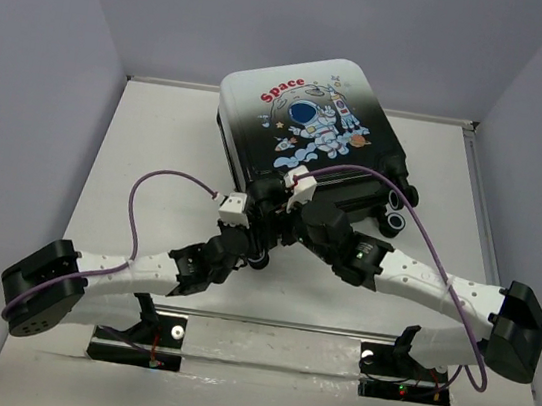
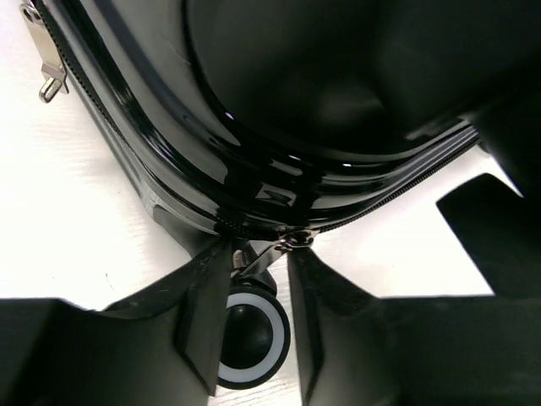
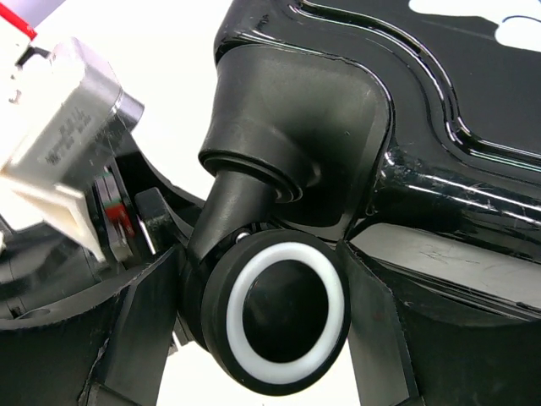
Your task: Pack the luggage
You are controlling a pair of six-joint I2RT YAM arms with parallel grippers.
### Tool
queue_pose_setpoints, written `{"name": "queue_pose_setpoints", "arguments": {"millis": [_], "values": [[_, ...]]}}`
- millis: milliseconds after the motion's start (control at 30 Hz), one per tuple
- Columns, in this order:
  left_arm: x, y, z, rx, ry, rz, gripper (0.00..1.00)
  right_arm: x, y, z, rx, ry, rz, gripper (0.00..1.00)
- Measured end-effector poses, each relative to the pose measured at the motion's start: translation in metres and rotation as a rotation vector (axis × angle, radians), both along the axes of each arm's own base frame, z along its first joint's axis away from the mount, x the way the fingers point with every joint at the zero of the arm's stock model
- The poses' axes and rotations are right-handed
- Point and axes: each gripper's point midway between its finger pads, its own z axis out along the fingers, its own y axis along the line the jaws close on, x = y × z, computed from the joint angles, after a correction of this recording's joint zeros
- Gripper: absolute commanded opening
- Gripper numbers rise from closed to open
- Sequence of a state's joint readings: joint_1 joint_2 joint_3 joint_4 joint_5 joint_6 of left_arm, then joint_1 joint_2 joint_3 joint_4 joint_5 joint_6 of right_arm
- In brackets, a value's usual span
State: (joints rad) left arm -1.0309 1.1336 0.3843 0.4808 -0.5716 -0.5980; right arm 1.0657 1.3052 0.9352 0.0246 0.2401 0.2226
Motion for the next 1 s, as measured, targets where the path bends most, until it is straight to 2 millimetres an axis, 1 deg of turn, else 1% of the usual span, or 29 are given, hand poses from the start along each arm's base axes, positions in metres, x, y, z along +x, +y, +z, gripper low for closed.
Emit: {"name": "queue_pose_setpoints", "arguments": {"millis": [33,67,133,333,400,500,533,567,600,633,667,700,733,800,833,867,900,933,967,1000], "values": [[0.0,0.0,0.0,0.006,-0.005,0.005,0.29,0.0,0.001,0.0,0.003,0.003,0.004,0.07],[0.0,0.0,0.001,0.015,-0.01,0.012,0.26,0.0,0.001,0.0,0.004,0.004,0.007,0.07],[0.001,-0.001,0.001,0.022,-0.016,0.022,0.06,-0.001,0.002,-0.001,0.006,0.008,0.013,0.07],[0.005,0.004,0.006,0.059,-0.031,0.073,0.06,0.001,0.002,0.001,0.032,0.005,0.012,0.07],[0.004,0.007,0.006,0.065,-0.028,0.08,0.06,-0.003,-0.001,-0.001,0.042,0.008,0.014,0.07],[0.002,0.018,0.008,0.066,-0.018,0.114,0.06,-0.012,-0.007,0.001,0.058,0.01,0.022,0.07],[0.001,0.023,0.009,0.067,-0.013,0.127,0.06,-0.015,-0.01,0.007,0.084,0.002,0.021,0.07],[-0.001,0.033,0.006,0.069,-0.001,0.15,0.06,-0.019,-0.015,0.019,0.121,-0.015,0.022,0.07],[-0.003,0.039,0.007,0.061,0.0,0.164,0.06,-0.022,-0.02,0.03,0.154,-0.03,0.022,0.07],[-0.004,0.046,0.008,0.053,0.001,0.179,0.06,-0.025,-0.027,0.049,0.203,-0.06,0.021,0.07],[-0.006,0.051,0.01,0.038,0.0,0.191,0.06,-0.029,-0.035,0.074,0.274,-0.095,0.015,0.07],[-0.007,0.057,0.011,0.02,0.001,0.201,0.06,-0.031,-0.039,0.085,0.309,-0.107,0.011,0.07],[-0.01,0.064,0.013,-0.002,0.001,0.215,0.06,-0.034,-0.048,0.102,0.36,-0.131,0.005,0.07],[-0.014,0.075,0.014,-0.024,0.0,0.232,0.06,-0.038,-0.057,0.118,0.408,-0.154,-0.001,0.07],[-0.015,0.079,0.013,-0.027,-0.001,0.236,0.06,-0.038,-0.059,0.121,0.416,-0.156,-0.004,0.1],[-0.016,0.082,0.013,-0.032,-0.004,0.238,0.06,-0.039,-0.059,0.121,0.421,-0.154,-0.005,0.21],[-0.017,0.084,0.014,-0.038,-0.008,0.239,0.06,-0.038,-0.058,0.119,0.417,-0.147,-0.005,0.38],[-0.017,0.085,0.014,-0.04,-0.01,0.237,0.06,-0.038,-0.054,0.114,0.406,-0.132,0.002,0.67],[-0.018,0.086,0.014,-0.04,-0.012,0.232,0.06,-0.038,-0.049,0.107,0.392,-0.112,0.012,0.76],[-0.018,0.085,0.013,-0.029,-0.015,0.225,0.06,-0.038,-0.042,0.098,0.362,-0.09,0.023,0.82]]}}
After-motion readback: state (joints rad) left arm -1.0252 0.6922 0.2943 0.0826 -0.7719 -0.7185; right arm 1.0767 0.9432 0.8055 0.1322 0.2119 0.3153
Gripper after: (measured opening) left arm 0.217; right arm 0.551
